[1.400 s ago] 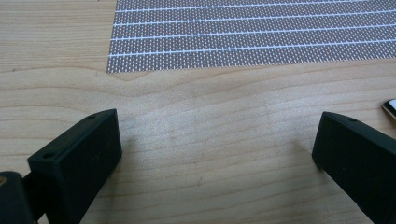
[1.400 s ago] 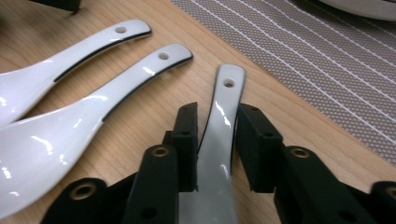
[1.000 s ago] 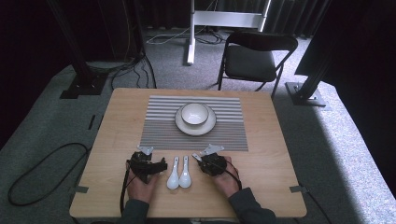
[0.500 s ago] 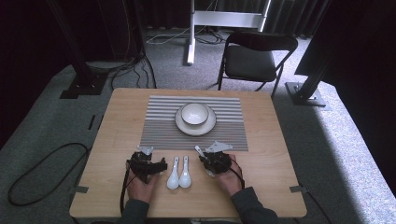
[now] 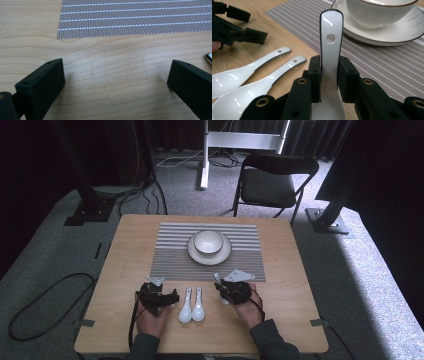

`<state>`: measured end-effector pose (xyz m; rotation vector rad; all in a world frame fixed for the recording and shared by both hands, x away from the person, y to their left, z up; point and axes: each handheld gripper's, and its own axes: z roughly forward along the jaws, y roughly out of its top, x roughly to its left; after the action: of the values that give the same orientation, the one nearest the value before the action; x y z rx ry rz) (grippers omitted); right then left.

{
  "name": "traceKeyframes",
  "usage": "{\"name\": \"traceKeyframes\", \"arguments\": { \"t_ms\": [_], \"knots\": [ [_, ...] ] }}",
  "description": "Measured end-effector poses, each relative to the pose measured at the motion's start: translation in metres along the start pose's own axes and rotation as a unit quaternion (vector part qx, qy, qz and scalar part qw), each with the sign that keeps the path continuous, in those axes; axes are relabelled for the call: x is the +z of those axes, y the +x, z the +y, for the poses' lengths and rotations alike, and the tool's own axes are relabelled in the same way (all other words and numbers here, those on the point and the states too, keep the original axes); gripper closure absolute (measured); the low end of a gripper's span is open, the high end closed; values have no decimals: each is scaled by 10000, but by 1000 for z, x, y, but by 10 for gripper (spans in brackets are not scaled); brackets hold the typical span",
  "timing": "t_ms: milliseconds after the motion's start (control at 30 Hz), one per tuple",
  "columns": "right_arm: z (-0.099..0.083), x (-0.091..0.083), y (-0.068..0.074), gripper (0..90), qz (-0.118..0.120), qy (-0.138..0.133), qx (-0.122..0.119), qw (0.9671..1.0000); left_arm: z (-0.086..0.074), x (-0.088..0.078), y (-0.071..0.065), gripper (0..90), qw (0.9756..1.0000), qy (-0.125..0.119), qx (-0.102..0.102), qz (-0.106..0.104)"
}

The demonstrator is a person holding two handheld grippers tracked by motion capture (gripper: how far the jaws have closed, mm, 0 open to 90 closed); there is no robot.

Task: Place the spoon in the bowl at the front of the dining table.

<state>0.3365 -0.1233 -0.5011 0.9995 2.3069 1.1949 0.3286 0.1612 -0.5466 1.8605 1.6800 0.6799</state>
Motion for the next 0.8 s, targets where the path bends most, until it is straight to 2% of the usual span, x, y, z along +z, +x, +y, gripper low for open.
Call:
{"name": "traceKeyframes", "arguments": {
  "t_ms": [467, 800],
  "knots": [
    [7, -9, -11, 744, -47, -161, 101, 9998, 0, 0, 0, 17, 10000, 6, 2, 0],
    [15, -10, -16, 745, -74, -212, 75, 9997, 0, 0, 0, 17, 10000, -1, -4, 0]
  ]
}}
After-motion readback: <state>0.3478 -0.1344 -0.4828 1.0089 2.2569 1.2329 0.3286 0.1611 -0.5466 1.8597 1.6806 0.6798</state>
